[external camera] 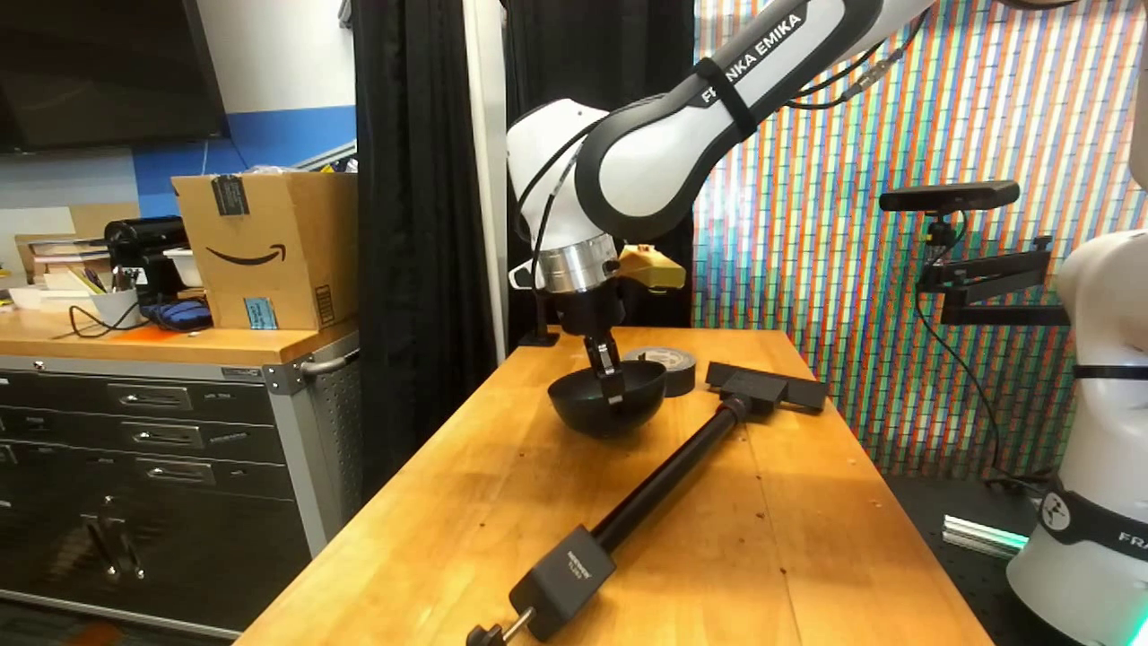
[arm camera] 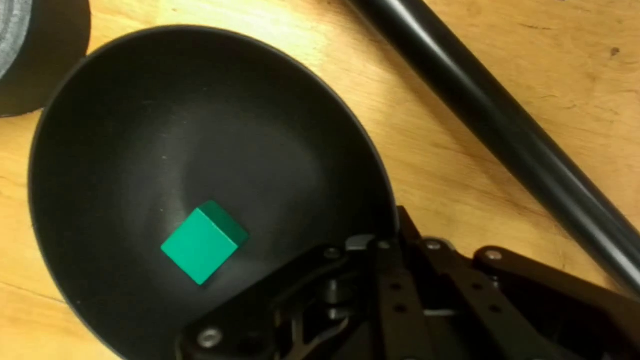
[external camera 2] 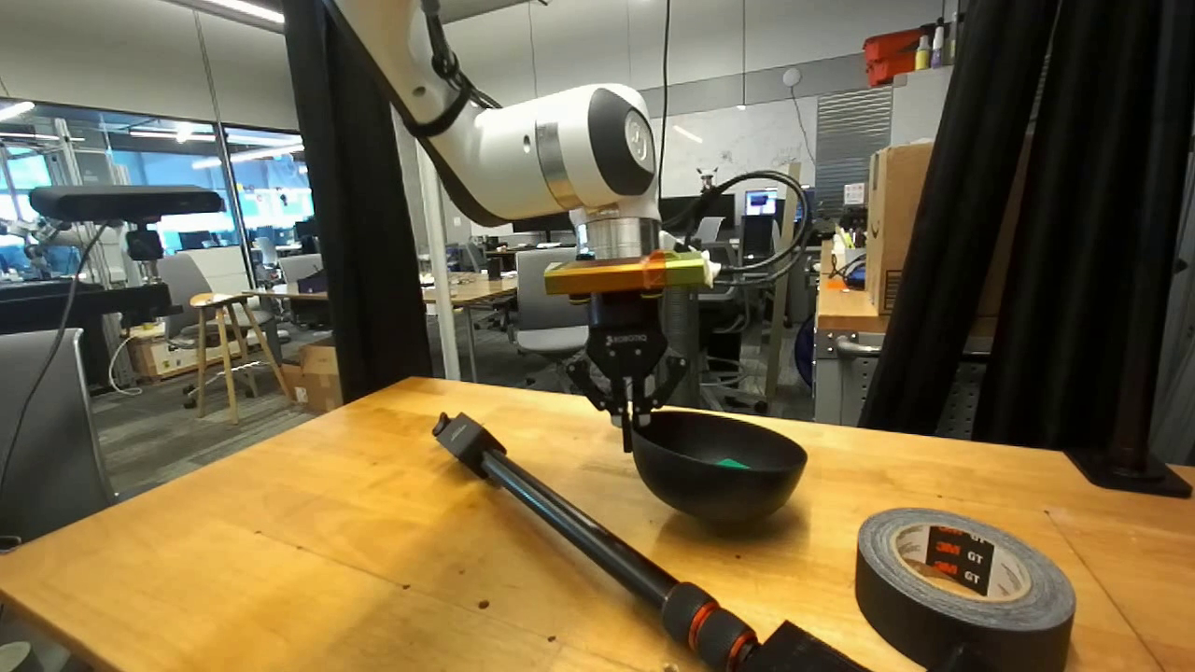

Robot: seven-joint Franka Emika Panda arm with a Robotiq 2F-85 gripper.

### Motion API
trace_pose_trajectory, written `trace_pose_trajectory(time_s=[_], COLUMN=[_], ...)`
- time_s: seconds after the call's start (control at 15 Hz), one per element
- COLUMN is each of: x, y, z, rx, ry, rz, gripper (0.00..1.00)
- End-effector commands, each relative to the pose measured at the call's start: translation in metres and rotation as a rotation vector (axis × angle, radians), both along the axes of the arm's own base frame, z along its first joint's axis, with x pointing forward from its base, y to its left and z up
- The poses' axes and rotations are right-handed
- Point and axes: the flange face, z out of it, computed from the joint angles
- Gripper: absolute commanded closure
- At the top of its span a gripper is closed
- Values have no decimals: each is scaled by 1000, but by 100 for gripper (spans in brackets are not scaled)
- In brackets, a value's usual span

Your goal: Move the bowl to the right side of the table

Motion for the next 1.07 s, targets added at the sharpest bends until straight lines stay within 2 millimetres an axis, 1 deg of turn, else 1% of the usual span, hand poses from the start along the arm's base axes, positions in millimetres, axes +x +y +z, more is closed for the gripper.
trace_pose_trajectory(time_s=[0.0, 0.27, 0.47, 0.67, 0.73, 0.8, 0.87, 1.0], x=[-11, -11, -10, -11, -11, -9, -9, -9], y=[-21, -40, -42, -40, -40, -39, -39, -38], z=[8, -4, -19, -33, -36, -24, -23, -25], rx=[12, 24, 33, 35, 32, 26, 25, 26], ry=[-68, -126, -160, -155, -148, -134, -134, -130], rz=[2, 4, 21, 29, 30, 3, 2, 3], gripper=[99, 99, 99, 99, 96, 71, 95, 81])
